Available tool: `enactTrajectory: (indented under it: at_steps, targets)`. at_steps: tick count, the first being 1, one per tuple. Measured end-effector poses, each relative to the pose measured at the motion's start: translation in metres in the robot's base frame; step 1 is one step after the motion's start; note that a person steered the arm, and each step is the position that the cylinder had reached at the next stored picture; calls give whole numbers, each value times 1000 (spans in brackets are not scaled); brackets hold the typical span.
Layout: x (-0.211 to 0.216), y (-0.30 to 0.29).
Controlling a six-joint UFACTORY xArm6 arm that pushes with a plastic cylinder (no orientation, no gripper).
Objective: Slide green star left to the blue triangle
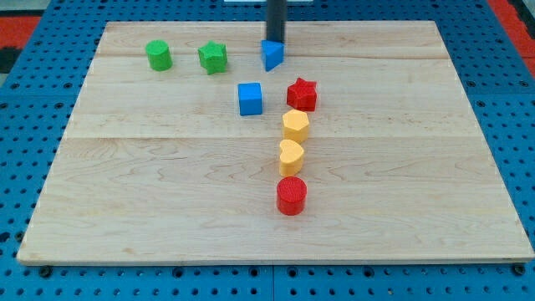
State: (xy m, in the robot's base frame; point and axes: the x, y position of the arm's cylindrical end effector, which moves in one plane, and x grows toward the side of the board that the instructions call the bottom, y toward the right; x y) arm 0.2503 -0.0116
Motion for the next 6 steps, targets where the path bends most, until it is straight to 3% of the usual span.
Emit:
enactTrajectory:
  at_steps: [2, 3, 4, 6]
  targets:
    - [32, -1]
    - [14, -5]
    - [-3, -34]
    - [38, -93]
